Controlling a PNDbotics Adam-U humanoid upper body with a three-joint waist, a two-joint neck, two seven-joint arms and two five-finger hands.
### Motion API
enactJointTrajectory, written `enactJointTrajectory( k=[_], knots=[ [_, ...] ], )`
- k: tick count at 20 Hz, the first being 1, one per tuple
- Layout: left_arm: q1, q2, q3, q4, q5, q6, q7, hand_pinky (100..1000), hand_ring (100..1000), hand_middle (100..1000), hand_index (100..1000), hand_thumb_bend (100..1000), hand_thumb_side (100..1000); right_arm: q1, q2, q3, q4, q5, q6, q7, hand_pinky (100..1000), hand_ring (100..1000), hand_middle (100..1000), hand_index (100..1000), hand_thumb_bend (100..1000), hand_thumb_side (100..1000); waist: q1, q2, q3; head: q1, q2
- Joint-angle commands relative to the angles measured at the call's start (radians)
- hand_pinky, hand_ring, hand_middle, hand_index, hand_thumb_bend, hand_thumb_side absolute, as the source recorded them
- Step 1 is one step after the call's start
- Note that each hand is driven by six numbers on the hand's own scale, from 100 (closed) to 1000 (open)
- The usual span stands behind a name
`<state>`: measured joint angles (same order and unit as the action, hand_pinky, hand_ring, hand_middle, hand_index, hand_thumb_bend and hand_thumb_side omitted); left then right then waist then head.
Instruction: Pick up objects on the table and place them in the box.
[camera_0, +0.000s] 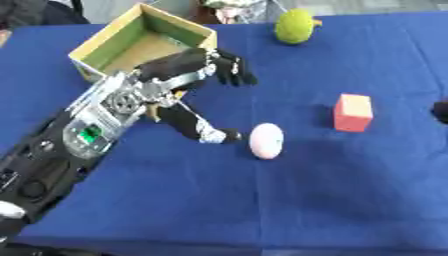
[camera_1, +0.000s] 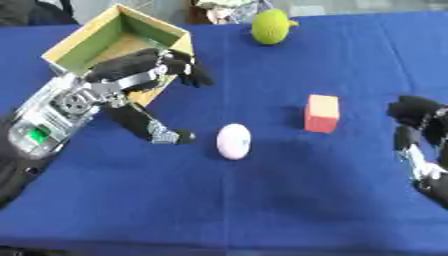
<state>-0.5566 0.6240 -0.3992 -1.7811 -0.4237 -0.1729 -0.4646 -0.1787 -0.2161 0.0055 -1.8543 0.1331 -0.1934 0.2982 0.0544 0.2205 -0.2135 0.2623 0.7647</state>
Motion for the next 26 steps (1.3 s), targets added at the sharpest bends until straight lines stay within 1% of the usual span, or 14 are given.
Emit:
enactJointTrajectory(
  k=[1,4,9,16,26],
  knots=[
    [-0.045,0.012,-0.029,0.036,-0.049,-0.02,-0.032,691,707,719,826,519,341,-0.005,-0.016,-0.012,-0.019,0.004,0.0,-0.011,867,815,758,860,100,453,-0.001,-0.019,-0.003,0.004,0.005],
    [-0.077,-0.011,-0.058,0.09,-0.094,-0.041,-0.049,695,703,715,824,521,338,-0.004,-0.016,-0.014,-0.021,0.005,0.001,-0.016,867,815,758,860,100,453,0.0,-0.019,-0.005,0.004,0.005],
    [-0.12,-0.058,-0.087,0.158,-0.158,-0.075,-0.063,700,693,706,821,516,333,-0.004,-0.015,-0.013,-0.022,0.004,0.002,-0.016,867,815,757,860,100,453,-0.002,-0.02,-0.007,0.005,0.005],
    [-0.159,-0.12,-0.099,0.232,-0.238,-0.111,-0.059,704,680,692,815,505,324,-0.004,-0.014,-0.011,-0.022,0.003,0.001,-0.014,867,815,757,860,100,452,-0.005,-0.021,-0.008,0.005,0.005],
    [-0.179,-0.165,-0.105,0.291,-0.305,-0.145,-0.041,703,650,669,802,488,306,-0.004,-0.012,-0.011,-0.023,0.001,0.001,-0.013,868,815,757,860,100,451,-0.008,-0.019,-0.011,0.009,0.005]
  ],
)
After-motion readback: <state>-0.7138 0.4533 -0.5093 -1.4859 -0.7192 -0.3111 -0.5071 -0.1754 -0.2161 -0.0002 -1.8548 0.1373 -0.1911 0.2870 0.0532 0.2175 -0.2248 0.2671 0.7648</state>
